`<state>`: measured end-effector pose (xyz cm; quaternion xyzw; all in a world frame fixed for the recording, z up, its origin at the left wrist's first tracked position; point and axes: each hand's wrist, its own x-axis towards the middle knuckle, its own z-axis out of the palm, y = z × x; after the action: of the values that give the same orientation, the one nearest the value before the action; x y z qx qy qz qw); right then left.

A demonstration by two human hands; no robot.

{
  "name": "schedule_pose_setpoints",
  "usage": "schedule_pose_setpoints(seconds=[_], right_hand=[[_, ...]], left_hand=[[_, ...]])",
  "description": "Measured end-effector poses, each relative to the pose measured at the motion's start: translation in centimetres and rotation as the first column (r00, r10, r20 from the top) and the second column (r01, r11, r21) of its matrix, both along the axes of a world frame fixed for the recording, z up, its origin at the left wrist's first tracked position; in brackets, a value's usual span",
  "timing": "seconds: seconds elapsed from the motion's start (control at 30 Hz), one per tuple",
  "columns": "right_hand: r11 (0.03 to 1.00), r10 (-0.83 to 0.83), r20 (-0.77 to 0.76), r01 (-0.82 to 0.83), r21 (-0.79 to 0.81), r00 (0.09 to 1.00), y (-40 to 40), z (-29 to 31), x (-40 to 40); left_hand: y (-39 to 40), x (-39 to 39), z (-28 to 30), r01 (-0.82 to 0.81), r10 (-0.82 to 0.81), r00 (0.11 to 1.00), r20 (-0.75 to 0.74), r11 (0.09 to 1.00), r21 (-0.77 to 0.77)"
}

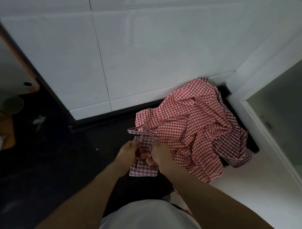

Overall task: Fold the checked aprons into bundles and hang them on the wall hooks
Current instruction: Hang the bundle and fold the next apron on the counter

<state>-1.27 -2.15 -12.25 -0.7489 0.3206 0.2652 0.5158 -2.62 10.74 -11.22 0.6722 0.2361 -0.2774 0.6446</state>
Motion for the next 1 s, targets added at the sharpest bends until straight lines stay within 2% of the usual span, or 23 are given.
schedule_pose_setpoints(seconds=[0.07,0.13,0.27,0.37,0.43,0.57,0.73,0.83,1.0], right_hand=[[0.997,0.071,-0.06,-0.073,-0.028,0.996,0.0,-0.4,0.5],[0.979,0.199,-0.038,-0.2,-0.04,0.979,-0.1,-0.1,0.4],[0.91,0.408,0.0,-0.407,-0.085,0.913,-0.6,0.5,0.2],[0.757,0.648,-0.017,-0.646,-0.103,0.762,-1.0,1.1,0.8],[0.697,0.715,-0.025,-0.715,-0.045,0.699,-1.3,1.6,1.2],[0.725,0.686,-0.043,-0.677,0.126,0.727,-1.5,2.1,1.6],[0.82,0.569,-0.116,-0.55,0.158,0.814,-1.8,2.0,1.8],[0.865,0.499,-0.11,-0.487,0.12,0.86,-1.8,1.5,1.8],[0.922,0.378,-0.07,-0.382,-0.063,0.923,-0.9,-0.7,1.9]], left_hand=[[0.5,-0.2,0.0,-0.054,0.049,0.998,-0.033,0.985,-0.163],[0.8,-0.2,-0.2,-0.028,0.027,1.0,-0.009,0.977,-0.213],[1.4,-0.2,-0.8,0.066,-0.06,0.997,0.044,0.986,-0.156],[1.7,0.2,-0.6,0.154,-0.148,0.987,0.06,0.983,-0.103],[1.7,0.5,-0.6,0.228,-0.226,0.97,0.093,0.974,-0.008],[1.4,0.8,-0.7,0.256,-0.264,0.958,0.111,0.964,0.075],[0.8,0.7,-1.2,0.11,-0.136,0.983,0.119,0.973,0.204],[0.5,0.6,-1.3,0.064,-0.09,0.989,0.117,0.976,0.206],[1.0,0.7,-1.1,0.051,-0.071,0.983,0.171,0.991,0.121]])
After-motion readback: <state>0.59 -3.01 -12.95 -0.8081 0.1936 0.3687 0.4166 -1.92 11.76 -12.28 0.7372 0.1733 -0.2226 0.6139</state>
